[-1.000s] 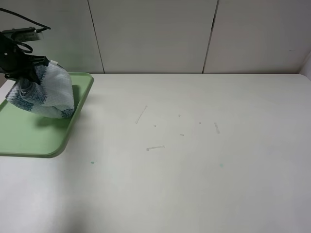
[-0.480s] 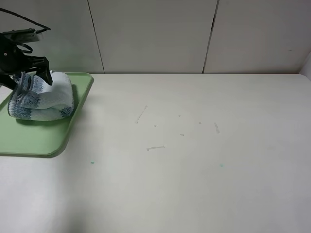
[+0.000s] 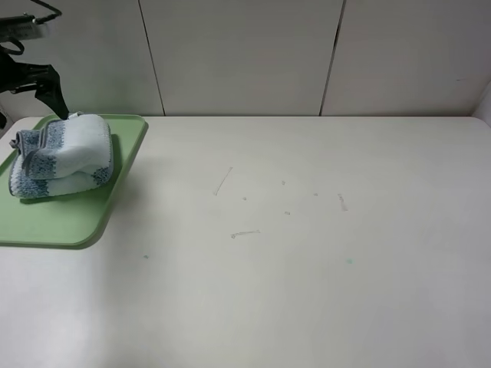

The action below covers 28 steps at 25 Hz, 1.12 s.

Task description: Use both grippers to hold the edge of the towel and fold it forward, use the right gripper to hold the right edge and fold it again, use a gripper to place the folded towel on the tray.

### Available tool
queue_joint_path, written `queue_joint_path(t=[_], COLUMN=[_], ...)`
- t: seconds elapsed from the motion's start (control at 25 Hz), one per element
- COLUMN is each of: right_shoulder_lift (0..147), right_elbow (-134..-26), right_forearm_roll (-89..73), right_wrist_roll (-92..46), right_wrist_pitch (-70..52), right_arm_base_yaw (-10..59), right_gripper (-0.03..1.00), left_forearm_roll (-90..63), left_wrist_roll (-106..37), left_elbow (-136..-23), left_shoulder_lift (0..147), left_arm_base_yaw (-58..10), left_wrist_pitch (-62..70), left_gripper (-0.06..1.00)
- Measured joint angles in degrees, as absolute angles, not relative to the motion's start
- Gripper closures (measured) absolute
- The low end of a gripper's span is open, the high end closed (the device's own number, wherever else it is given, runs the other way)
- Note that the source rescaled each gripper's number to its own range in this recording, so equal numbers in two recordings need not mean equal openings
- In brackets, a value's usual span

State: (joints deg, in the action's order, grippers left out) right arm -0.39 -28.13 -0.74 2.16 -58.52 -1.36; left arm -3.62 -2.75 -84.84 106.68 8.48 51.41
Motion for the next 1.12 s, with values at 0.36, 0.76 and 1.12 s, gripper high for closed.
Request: queue_joint_path(t=[0.36,0.76,1.12], right_shoulder_lift=[-0.4,-0.4,-0.4], right_elbow=[-28.1,-28.1,-28.1], right_forearm_roll=[-0.7,-0.7,-0.7], right_wrist_roll=[2.2,2.2,2.2], right_wrist_pitch=[-58.5,-58.5,-58.5], right_arm_base_yaw=[-1.4,-1.4,-1.4], right_gripper=[-0.03,-0.03,-0.03], left_forearm_roll=[-0.6,0.0,0.3], left_wrist_roll=[-2.7,-4.2,-5.8], left_elbow=[-84.8,-77.5,-64.6], left_shoulder_lift=[97.1,78.6,53.6], left_arm_base_yaw=[8.5,8.5,8.5], left_wrist_pitch=[63.4,66.8,66.9], left_gripper=[-0.06,-0.06,-0.06])
